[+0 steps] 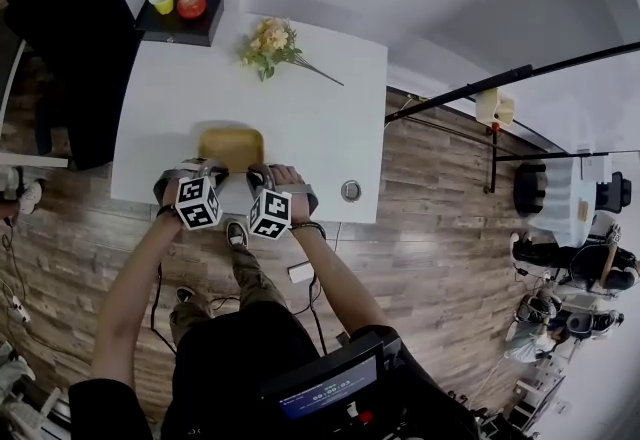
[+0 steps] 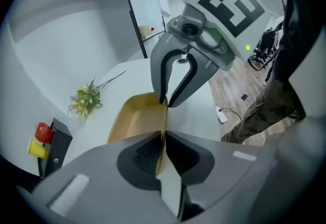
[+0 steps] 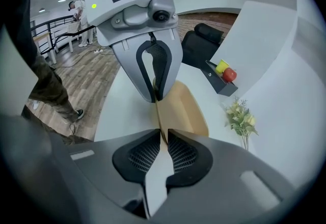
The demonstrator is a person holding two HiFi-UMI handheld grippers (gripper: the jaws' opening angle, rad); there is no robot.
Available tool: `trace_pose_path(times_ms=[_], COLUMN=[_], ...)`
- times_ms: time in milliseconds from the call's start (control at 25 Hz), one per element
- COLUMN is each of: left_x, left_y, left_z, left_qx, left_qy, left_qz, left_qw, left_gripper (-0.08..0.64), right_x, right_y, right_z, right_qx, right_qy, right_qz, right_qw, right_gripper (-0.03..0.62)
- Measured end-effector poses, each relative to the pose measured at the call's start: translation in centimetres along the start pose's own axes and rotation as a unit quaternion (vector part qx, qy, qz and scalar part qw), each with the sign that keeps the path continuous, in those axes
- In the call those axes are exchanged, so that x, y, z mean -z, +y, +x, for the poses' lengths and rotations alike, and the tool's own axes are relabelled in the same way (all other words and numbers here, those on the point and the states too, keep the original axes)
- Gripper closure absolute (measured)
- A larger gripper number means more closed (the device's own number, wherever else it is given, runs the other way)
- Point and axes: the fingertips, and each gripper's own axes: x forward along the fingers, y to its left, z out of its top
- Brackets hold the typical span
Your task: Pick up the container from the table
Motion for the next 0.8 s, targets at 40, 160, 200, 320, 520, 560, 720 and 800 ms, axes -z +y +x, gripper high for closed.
trace_pose_path(times_ms=[40,160,200,320,520,560,720,800], left_x=[0.0,-0.2,-0.3,-0.5,-0.9,-0.9,-0.8,-0.7], left_y=[0.0,0.1,0.2,0.4,0.7,0.9,1.0,1.0], left_z=[-0.2,-0.9,-1.2,-2.0,-3.4,-3.6,-4.6,-5.2], left_qx=[-0.002,-0.012,-0.016,-0.029,-0.048,-0.051,-0.062,-0.065], left_qy=[-0.001,-0.005,-0.006,-0.008,-0.007,-0.007,-0.011,-0.014], left_qz=[-0.003,-0.017,-0.021,-0.029,-0.038,-0.039,-0.044,-0.046], left_qw=[1.0000,0.9998,0.9996,0.9991,0.9981,0.9979,0.9971,0.9967], left_gripper=[0.532,0.532,0.532,0.535,0.535,0.535,0.535,0.535], right_x=[-0.2,-0.6,-0.8,-1.4,-2.3,-2.5,-3.4,-3.8], right_y=[-0.1,-0.3,-0.4,-0.9,-1.4,-1.5,-1.7,-1.6], right_z=[-0.2,-0.7,-0.9,-1.6,-2.5,-2.6,-3.1,-3.4], right_qx=[0.003,0.011,0.015,0.025,0.040,0.042,0.048,0.050], right_qy=[-0.002,-0.007,-0.010,-0.017,-0.026,-0.027,-0.033,-0.034], right_qz=[0.001,0.005,0.006,0.010,0.019,0.020,0.022,0.020], right_qw=[1.000,1.000,1.000,0.999,0.999,0.999,0.998,0.998], right_gripper=[0.530,0.528,0.526,0.522,0.518,0.518,0.518,0.518])
